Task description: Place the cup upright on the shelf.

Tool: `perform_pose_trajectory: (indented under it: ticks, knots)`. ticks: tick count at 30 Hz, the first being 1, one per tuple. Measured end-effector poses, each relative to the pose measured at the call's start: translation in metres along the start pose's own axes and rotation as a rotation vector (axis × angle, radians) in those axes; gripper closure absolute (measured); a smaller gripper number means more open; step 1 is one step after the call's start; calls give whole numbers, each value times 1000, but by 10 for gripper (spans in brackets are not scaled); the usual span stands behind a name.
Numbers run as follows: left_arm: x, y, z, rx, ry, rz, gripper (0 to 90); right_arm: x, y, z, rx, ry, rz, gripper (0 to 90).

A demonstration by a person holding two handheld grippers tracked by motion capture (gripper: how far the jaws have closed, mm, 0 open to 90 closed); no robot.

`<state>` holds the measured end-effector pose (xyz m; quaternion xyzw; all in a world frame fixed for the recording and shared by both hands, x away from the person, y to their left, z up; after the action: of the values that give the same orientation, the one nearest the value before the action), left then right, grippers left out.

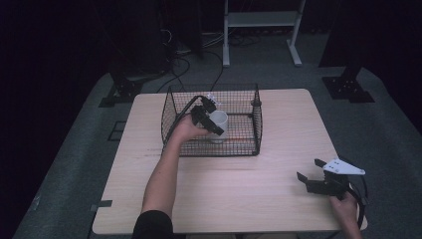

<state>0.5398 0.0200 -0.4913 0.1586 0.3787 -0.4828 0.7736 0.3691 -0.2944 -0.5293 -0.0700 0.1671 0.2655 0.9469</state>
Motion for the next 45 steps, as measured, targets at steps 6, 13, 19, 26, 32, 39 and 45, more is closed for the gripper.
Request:
perform_pose_trajectory:
  ticks: [6,13,19,26,32,39,45]
  knots:
    - [-3,0,-4,4,5,1,208,0,0,0,1,2,1,131]
    - [-4,0,-5,5,13,4,207,0,0,0,1,2,0,131]
    - [-8,-2,-1,-1,-13,-9,170,0,0,0,2,1,-1,131]
    - [-17,-5,3,1,-44,2,117,0,0,0,1,2,-1,131]
    - [-26,-8,6,10,-65,4,97,0,0,0,3,5,-1,131]
    - [-39,-9,11,16,-106,17,84,1,-1,0,4,6,-1,131]
    - [-50,-12,16,31,-132,29,84,1,0,0,2,7,-2,131]
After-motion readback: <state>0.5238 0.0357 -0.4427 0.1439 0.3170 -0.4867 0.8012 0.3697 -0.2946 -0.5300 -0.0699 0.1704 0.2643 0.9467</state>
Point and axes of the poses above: each handheld gripper's, and its own axes: x roughly forward along the jaws, z roughly out of its top, y roughly to its left, the point moved 10 cm from there along x, roughly forward along the jaws, and after that the axes turned 9 degrees about -y, right-handed, at the moved point
